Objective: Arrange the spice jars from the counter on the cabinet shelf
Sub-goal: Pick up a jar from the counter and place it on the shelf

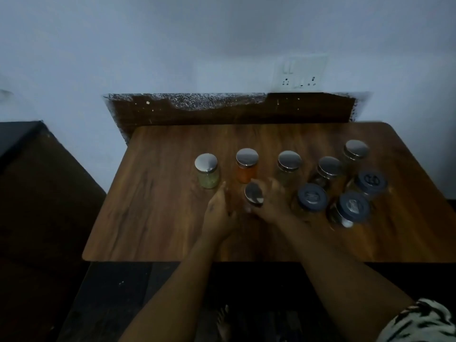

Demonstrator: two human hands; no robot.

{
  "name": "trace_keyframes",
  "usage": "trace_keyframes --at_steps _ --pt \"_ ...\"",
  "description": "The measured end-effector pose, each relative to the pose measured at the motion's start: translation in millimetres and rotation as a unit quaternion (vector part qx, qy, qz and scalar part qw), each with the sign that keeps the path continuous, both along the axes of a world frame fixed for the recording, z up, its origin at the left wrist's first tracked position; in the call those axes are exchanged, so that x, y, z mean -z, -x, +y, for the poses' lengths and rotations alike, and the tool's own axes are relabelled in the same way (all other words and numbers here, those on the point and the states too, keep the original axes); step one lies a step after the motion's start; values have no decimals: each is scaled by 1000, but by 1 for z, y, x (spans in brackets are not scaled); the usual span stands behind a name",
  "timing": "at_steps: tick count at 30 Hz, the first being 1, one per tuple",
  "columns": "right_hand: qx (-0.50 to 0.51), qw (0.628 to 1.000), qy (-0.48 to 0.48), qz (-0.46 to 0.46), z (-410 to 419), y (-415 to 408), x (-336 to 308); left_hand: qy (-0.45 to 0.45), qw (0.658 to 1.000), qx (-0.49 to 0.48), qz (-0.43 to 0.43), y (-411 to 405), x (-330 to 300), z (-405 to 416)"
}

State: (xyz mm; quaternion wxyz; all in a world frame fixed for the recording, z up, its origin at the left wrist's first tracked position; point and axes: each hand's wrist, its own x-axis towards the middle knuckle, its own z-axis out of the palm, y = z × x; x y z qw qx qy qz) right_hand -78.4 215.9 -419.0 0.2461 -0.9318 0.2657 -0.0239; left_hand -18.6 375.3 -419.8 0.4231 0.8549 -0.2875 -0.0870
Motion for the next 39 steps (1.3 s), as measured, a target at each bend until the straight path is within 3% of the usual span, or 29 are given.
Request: trace_keyframes --at_steps 3,8,11,15,21,23,26,27,28,30,32,33,35,37,39 --pt "-29 996 10 83 -5 -24 8 -22 999 20 -21 -25 -1 -5" --pt "30 982 -44 179 -13 -65 -1 -22 999 49 -8 -72 -9 -20" --pt "34 985 -48 160 -27 -93 -45 -19 995 101 -5 -93 -25 -30" --pt "62 994 -29 80 -54 -110 -137 66 982 177 -21 -110 -45 -57" --pt "71 993 -89 11 -77 -123 -206 141 982 78 -102 -131 -90 -95" --pt "56 989 -134 -19 -84 -126 -211 136 985 106 -27 -147 -109 -97" --pt "37 945 -300 -125 -95 -129 -216 172 942 191 216 -163 -131 -99" --pt "38 933 -325 -150 -96 -130 -218 176 939 194 222 -162 -135 -101" --pt "48 931 -323 -166 -98 -132 -219 178 945 187 200 -158 -140 -104" --pt "74 945 -267 -172 -100 -138 -220 164 974 148 49 -152 -146 -116" --pt "83 951 -238 -180 -103 -143 -221 160 977 128 -51 -149 -149 -128" --pt "79 946 -249 -190 -105 -144 -223 161 977 132 -41 -150 -152 -131" --pt "58 923 -313 -215 -113 -144 -229 191 962 162 104 -155 -162 -133" --pt "31 904 -358 -232 -120 -142 -235 243 917 195 250 -159 -168 -134" --pt "28 893 -369 -254 -125 -142 -238 240 916 208 247 -158 -168 -137"
